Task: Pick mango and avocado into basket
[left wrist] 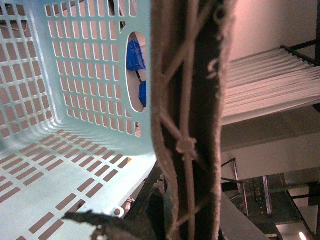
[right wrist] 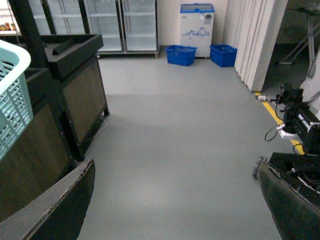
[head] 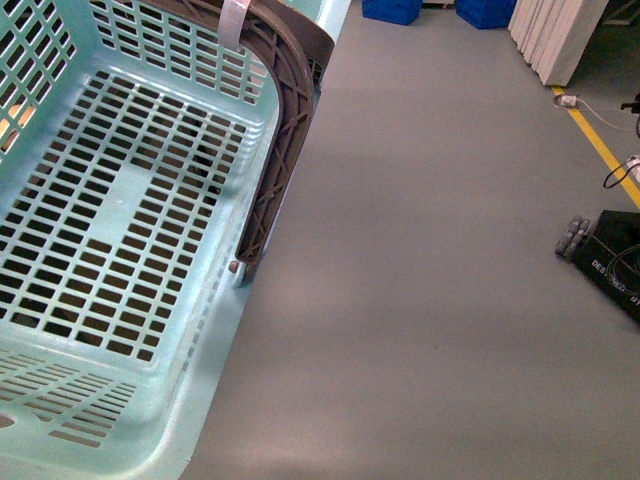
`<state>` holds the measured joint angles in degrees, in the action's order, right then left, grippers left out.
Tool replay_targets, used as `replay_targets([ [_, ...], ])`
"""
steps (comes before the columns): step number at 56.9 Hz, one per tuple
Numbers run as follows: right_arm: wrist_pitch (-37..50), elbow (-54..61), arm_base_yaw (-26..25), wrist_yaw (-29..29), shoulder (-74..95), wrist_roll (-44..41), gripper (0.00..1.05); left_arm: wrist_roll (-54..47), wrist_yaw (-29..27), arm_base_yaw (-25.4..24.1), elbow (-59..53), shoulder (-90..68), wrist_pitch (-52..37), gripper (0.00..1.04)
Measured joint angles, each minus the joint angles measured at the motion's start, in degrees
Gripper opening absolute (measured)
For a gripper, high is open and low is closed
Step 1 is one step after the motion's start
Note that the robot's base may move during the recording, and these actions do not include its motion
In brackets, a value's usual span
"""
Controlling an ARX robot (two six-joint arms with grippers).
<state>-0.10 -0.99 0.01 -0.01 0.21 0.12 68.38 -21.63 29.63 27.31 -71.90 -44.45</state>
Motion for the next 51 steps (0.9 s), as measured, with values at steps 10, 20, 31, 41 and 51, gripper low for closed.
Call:
replay_targets([
  [10,0.0,0.0,0.0,0.0,0.0,0.0,0.96,0.0,0.0,0.0,0.0,0.0,0.0,0.08],
  [20,0.0,0.0,0.0,0.1,0.0,0.0,0.96,0.0,0.0,0.0,0.0,0.0,0.0,0.08],
  [31,0.0,0.0,0.0,0.0,0.0,0.0,0.96,0.0,0.0,0.0,0.0,0.0,0.0,0.08],
  [41,0.0,0.0,0.0,0.3,0.0,0.0,0.96,0.1,0.8,0.5,0.0,0.0,0.0,0.08],
  [51,0.0,0.0,0.0,0.2,0.0,0.0,0.96,0.2,0.7,0.5,0.0,0.0,0.0,0.08],
])
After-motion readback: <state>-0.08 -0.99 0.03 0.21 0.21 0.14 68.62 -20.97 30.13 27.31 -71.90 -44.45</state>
